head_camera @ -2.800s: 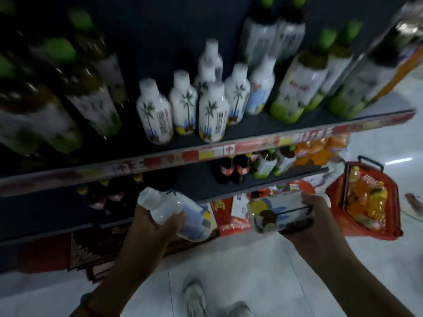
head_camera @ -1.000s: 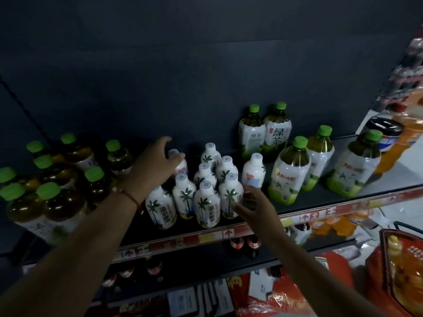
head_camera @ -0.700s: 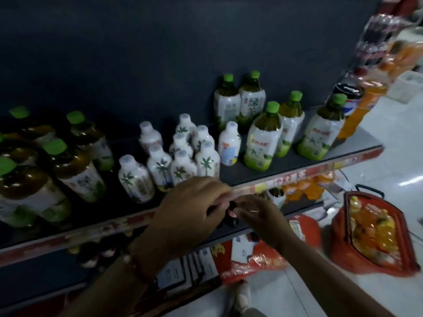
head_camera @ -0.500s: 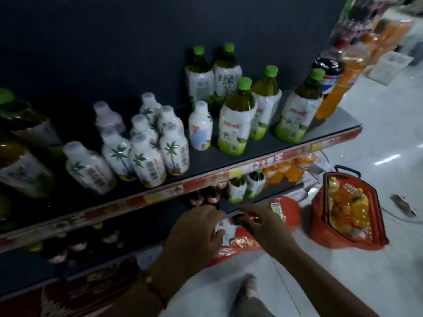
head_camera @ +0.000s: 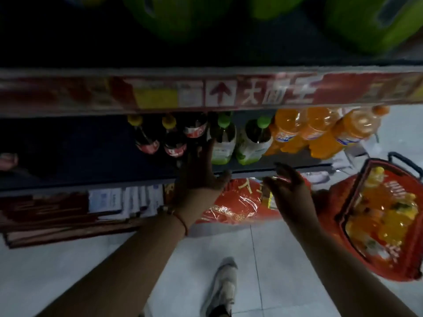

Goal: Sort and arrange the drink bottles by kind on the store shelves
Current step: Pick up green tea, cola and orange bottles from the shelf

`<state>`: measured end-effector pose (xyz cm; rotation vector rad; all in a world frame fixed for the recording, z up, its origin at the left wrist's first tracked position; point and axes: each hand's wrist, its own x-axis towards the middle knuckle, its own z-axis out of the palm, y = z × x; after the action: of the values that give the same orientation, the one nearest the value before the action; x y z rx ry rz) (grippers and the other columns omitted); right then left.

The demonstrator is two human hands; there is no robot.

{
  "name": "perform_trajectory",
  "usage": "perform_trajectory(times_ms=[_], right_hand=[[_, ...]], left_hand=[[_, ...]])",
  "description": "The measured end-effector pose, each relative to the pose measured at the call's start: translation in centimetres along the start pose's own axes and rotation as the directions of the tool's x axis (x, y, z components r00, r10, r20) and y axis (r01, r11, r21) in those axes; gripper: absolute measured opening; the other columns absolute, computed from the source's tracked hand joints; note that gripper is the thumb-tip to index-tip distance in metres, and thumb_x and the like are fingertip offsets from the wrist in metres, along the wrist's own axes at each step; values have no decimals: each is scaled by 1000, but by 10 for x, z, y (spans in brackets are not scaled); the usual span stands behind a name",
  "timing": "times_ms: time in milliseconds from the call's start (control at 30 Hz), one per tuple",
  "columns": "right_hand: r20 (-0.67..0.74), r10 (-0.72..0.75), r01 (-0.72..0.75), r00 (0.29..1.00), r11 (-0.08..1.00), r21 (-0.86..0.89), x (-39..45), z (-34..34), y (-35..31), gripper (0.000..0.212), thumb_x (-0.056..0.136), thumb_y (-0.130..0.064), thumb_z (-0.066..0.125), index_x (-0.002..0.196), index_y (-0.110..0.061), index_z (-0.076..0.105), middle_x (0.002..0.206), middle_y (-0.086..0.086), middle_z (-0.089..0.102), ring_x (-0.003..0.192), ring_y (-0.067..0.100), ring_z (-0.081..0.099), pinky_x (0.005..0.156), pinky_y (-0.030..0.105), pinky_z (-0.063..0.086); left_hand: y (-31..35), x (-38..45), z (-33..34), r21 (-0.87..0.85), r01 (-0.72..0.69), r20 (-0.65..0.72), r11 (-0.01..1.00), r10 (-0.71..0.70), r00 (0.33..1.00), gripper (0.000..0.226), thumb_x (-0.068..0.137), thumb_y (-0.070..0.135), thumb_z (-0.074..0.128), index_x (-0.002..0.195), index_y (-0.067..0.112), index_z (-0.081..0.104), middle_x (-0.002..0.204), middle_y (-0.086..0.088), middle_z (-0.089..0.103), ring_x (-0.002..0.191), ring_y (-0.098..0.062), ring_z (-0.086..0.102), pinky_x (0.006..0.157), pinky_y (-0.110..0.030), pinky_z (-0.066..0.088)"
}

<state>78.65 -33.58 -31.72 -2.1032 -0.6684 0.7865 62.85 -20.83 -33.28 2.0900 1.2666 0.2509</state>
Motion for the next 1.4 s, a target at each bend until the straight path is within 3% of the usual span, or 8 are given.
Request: perform_trajectory(times_ms=[167, 300, 400, 600, 767, 967, 1133, 1400], right_hand=[[14, -141, 141, 990, 989, 47, 76, 28, 20, 67, 75, -42, 76, 132, -29, 43, 131, -3, 57, 120, 16, 56, 93, 39, 52], [-124, -228, 247, 966, 956, 161, 108, 63, 15, 66, 70, -43, 80, 124, -29, 45, 125, -5, 58, 115, 9, 57, 94, 35, 52], [-195, -158, 186, 968, 973, 139, 121, 76, 13, 88, 65, -51, 79, 135, -22, 35, 133, 5, 50, 123, 21, 47, 84, 18, 40], [-313, -244, 265, 918, 964, 28, 121, 74, 15, 70, 74, -41, 78, 124, -14, 37, 115, -3, 51, 105, 13, 53, 76, 26, 52], [-254, -273, 269, 928, 962, -52, 94, 68, 27, 62, 77, -31, 77, 122, -17, 38, 119, -1, 53, 103, 9, 52, 78, 21, 48], [-244, -214, 203, 946, 977, -69, 97, 85, 12, 101, 69, -49, 81, 146, -16, 25, 139, 11, 40, 126, 27, 43, 96, 42, 47], [-272, -138, 118, 952, 989, -90, 115, 91, 2, 89, 69, -31, 81, 139, -18, 28, 128, 12, 45, 110, 30, 54, 85, 45, 53], [-7, -43, 43, 999, 976, 214, 23, 64, 39, 58, 68, -19, 82, 118, -12, 51, 101, 3, 67, 95, 15, 66, 76, 31, 55]], left_hand=[[-18, 49, 54, -448, 76, -138, 891, -152, 979, 97, 70, 67, 69, 152, 41, 24, 149, -3, 40, 134, -21, 43, 102, -36, 47], [-12, 68, 76, -466, 72, -223, 882, -196, 955, 98, 72, 55, 79, 152, 33, 26, 149, -5, 40, 133, -22, 39, 85, -16, 34], [-2, 81, 84, -489, 98, -266, 867, -255, 930, 108, 71, 55, 82, 152, 28, 16, 148, -9, 40, 132, -30, 43, 92, -31, 45], [15, 79, 80, -369, 128, -357, 921, -267, 895, 103, 71, 64, 79, 145, 21, 22, 136, -10, 50, 113, -31, 60, 81, -43, 58], [-3, 51, 75, -338, 116, -297, 934, -223, 929, 93, 68, 58, 75, 141, 24, 28, 134, -3, 50, 114, -25, 58, 84, -42, 56], [-25, 16, 66, -251, 24, -233, 968, -84, 969, 96, 68, 59, 65, 148, 25, 23, 141, -5, 39, 121, -27, 52, 88, -42, 56], [-36, 5, 54, -262, 13, -169, 965, -59, 984, 90, 69, 37, 78, 145, 26, 32, 138, -3, 43, 115, -16, 47, 78, -24, 46], [-67, -78, -2, -608, 409, 78, 680, -462, 884, 27, 77, 29, 80, 97, 29, 63, 82, 15, 69, 82, -4, 66, 68, -23, 53]])
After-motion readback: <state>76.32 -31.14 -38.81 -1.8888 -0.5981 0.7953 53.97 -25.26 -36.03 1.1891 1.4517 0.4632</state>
